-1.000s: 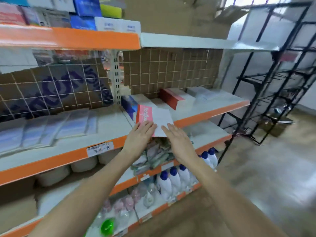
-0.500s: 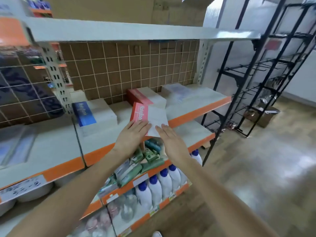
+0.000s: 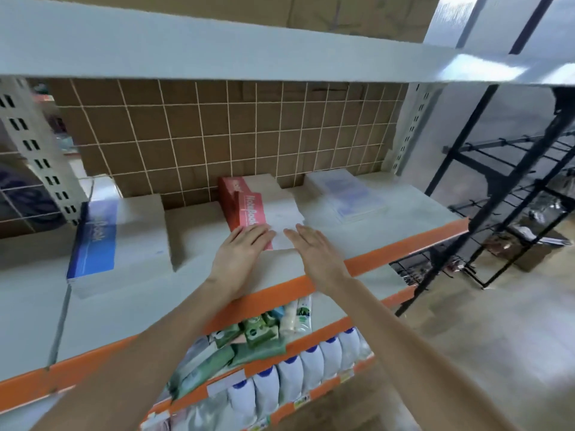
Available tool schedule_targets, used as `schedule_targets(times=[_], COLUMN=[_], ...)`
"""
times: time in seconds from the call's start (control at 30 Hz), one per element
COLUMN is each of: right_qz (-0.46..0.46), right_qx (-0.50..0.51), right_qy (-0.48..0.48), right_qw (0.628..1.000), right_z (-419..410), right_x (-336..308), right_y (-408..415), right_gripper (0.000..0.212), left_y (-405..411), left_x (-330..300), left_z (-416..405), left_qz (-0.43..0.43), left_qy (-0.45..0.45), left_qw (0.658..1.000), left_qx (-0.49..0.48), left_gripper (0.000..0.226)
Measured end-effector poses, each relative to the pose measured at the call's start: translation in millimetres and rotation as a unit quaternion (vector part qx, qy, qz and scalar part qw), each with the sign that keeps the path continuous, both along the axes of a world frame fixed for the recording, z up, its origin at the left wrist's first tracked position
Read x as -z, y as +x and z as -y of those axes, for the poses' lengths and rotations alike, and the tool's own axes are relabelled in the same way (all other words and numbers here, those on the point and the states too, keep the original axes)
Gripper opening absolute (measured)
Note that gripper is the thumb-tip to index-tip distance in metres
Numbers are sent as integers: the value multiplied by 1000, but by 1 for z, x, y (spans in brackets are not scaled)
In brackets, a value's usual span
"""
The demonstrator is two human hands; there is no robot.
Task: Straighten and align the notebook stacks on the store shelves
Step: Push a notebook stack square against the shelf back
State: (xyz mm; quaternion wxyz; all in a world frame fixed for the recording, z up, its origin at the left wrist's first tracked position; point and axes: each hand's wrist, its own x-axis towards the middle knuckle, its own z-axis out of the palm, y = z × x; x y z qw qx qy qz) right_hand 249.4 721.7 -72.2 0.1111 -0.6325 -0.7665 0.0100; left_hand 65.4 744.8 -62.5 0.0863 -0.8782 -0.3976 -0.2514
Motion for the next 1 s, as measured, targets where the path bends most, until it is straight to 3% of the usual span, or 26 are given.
schedule_targets(times=[0.27,0.43,0.6,0.8,1.0], right_qz=[-30,-38,-59,-172,-296], right_qx=[-71,-113,-137,-94,-90], right_qy=[-34,-68,-58,-26,38], right_qw=[996,991,987,980,950], right_z=[-55,-82,-102,-106,-102], right_x=[7,4,10,23,35], right_y=[34,39,40,46,46], right_gripper=[51,55,55,59,55], left_y=[-7,-1,11,21,22], left_x=[20,21,22,30,34], left_z=[-26,-30,-26,-19,-17], left_qz=[-2,-5,58,105,143], left_qy=[-97,-111,-96,-97,-112], left_qw=[990,977,965,947,932], left_qx=[-104,-183,-236,-286,-314], left_gripper=[42,44,37,39,64])
